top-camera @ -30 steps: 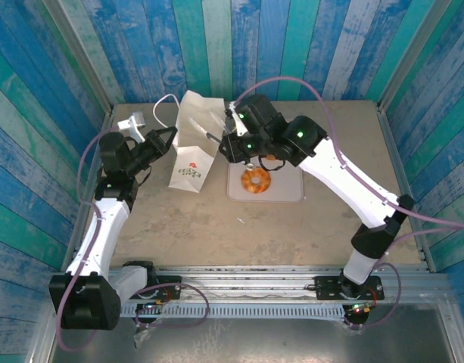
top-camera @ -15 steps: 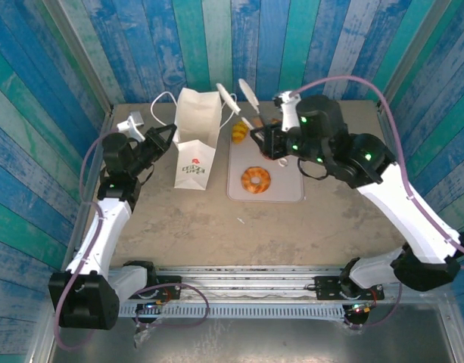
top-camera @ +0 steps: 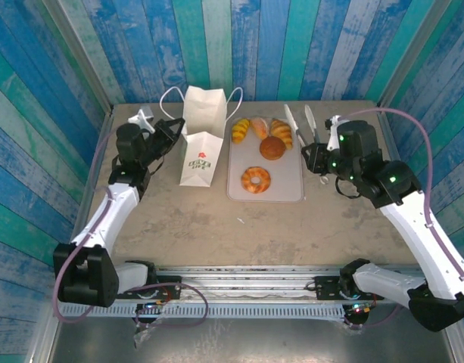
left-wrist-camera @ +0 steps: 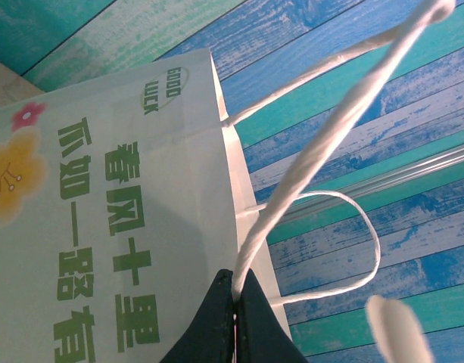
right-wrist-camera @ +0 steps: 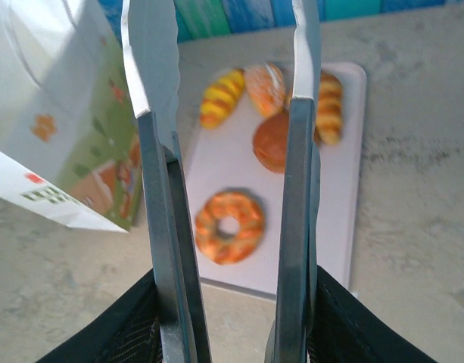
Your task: Place the fake bread into the paper bag
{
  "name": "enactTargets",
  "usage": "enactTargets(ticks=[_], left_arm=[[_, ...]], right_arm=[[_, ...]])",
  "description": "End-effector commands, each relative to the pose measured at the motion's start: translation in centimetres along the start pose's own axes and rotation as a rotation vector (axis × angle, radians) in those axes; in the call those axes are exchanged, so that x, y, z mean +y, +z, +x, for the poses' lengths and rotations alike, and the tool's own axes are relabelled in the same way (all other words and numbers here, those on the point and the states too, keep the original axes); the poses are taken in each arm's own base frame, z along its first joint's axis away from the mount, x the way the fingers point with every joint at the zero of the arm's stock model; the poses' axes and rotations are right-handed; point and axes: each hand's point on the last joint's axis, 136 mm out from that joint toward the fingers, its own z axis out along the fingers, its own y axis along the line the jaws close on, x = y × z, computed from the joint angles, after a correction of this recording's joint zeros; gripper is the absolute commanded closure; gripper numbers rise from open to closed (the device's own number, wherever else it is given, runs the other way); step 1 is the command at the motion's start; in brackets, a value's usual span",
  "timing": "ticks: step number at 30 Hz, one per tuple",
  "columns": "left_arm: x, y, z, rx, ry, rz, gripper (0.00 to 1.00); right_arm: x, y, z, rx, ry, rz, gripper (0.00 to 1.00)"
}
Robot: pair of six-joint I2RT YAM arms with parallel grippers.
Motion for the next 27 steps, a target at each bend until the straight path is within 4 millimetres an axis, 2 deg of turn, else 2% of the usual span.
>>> enactTargets(ticks=[1, 6, 10, 13, 17, 23, 27], left_arm=[[-1.8, 1.5, -1.5, -0.036, 0.022, 0.057, 1.00], [-0.1, 2.0, -1.2, -0.039, 0.022, 0.008, 1.00], [1.6, 2.3, -0.4, -0.021, 0.009, -0.029, 0.94], [2.7, 2.4, -0.2, -0.010, 0.027, -0.074, 0.80], [3.2, 1.9, -1.1, -0.030, 0.110, -0.166, 0.59], [2.3, 0.2, -2.3, -0.059, 0.210, -0.225, 0.31], [1.2, -1.8, -3.0, -0.098, 0.268, -0.254, 0.21]], right_arm=[[-1.0, 1.1, 1.6, 0.053, 0.007, 0.009, 0.52], [-2.8, 4.2, 4.9, 0.175, 0.011, 0.053, 0.52], [-3.6, 6.0, 6.5, 0.247, -0.010, 0.080, 0.52], [-3.9, 7.0, 7.5, 0.294, -0.039, 0.091, 0.52], [-4.1, 8.3, 8.6, 0.360, -0.046, 0.100, 0.51], [-4.2, 9.7, 9.3, 0.432, -0.044, 0.118, 0.49], [-4.3, 10.7, 9.4, 0.453, -0.044, 0.136, 0.47]])
